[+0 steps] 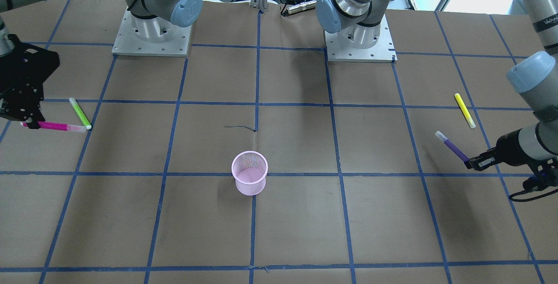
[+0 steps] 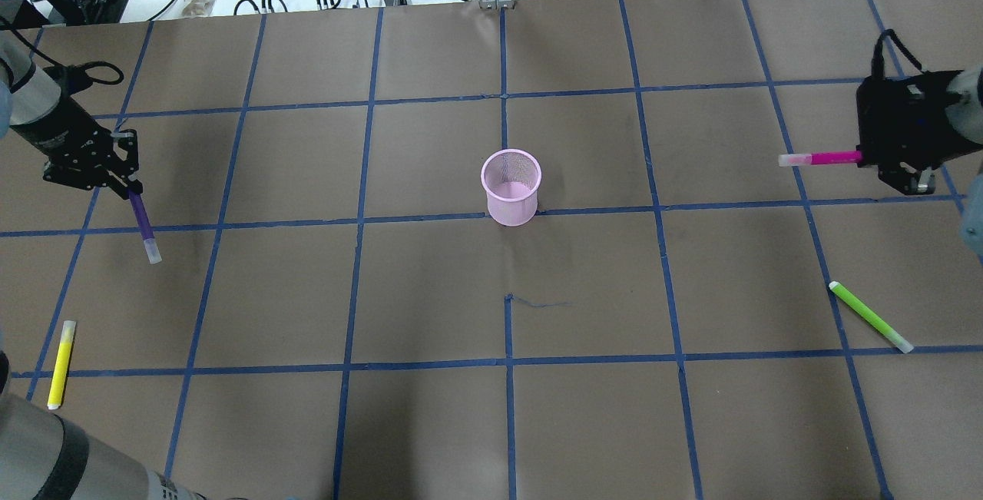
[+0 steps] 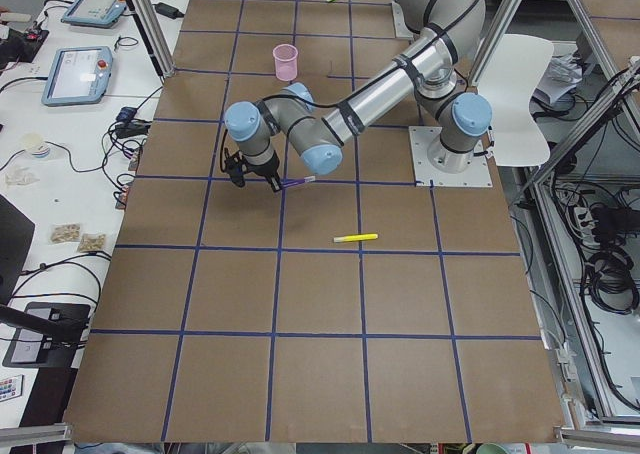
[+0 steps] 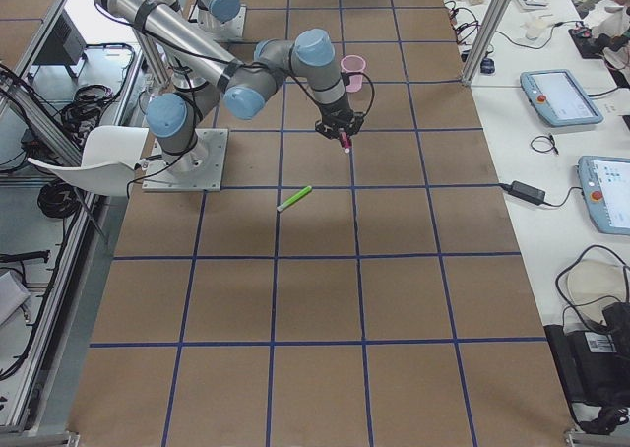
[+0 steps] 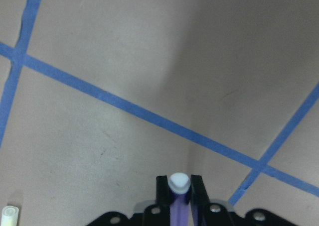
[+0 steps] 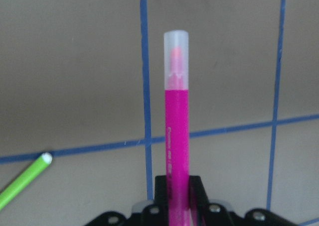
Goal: Insert purple and pink pens into pink cup
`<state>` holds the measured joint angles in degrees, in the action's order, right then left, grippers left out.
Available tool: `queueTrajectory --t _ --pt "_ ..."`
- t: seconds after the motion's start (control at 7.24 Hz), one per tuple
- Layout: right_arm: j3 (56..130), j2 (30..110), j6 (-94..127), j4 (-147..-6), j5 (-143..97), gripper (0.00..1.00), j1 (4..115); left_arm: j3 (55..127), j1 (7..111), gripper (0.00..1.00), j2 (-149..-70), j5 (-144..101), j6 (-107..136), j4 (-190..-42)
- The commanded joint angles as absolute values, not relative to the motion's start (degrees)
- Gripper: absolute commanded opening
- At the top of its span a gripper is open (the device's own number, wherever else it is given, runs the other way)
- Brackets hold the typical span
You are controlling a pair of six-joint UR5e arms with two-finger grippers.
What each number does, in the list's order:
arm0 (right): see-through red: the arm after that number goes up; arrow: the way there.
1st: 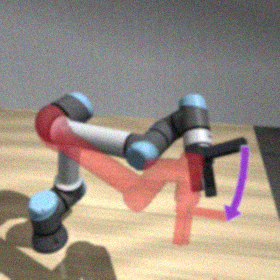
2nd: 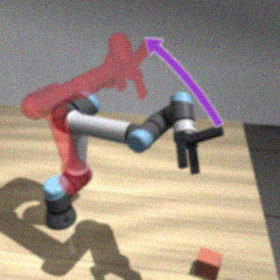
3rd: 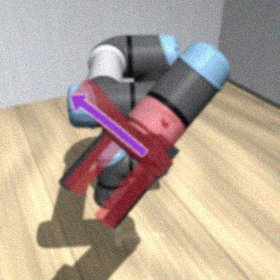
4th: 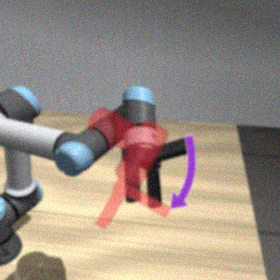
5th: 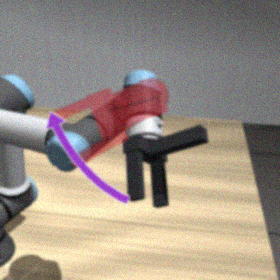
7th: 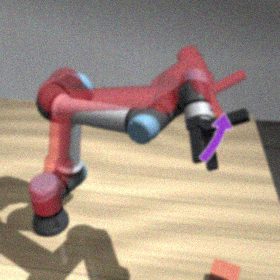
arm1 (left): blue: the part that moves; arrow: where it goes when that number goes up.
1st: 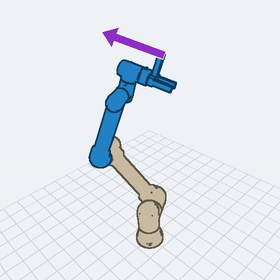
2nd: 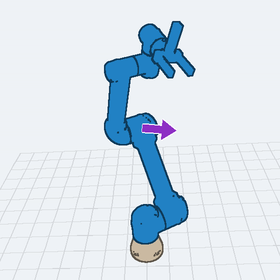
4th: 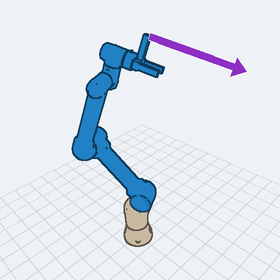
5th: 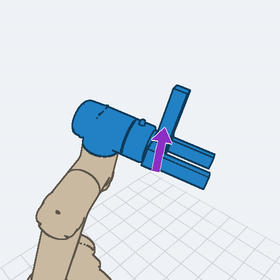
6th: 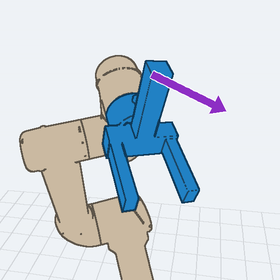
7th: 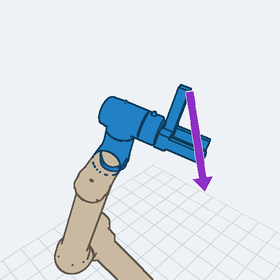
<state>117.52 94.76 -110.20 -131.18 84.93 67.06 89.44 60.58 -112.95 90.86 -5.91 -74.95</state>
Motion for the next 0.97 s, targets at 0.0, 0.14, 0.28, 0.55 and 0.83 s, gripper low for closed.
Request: queueTrajectory --t 0.0,0.14,0.28,0.55,0.83 --pt "114.4 93.7 -95.6 -131.7 91.5 0.0 83.0 88.0 64.3 0.0 -108.4 90.7 -6.1 -75.2" --pt "113.0 92.0 -88.1 -132.5 96.6 0.0 89.6 87.9 65.0 0.0 -106.7 90.4 -6.0 -75.1" --pt "110.9 89.3 -82.7 -134.9 100.5 0.0 95.5 88.0 67.0 0.0 -105.8 90.7 -6.0 -74.6" --pt "105.5 82.6 -75.7 -136.0 113.3 0.0 107.3 88.0 69.5 0.0 -104.9 90.9 -6.0 -74.4" --pt "101.5 76.0 -72.5 -136.2 118.2 0.0 113.4 88.0 69.5 0.0 -105.0 90.8 -6.1 -74.1"
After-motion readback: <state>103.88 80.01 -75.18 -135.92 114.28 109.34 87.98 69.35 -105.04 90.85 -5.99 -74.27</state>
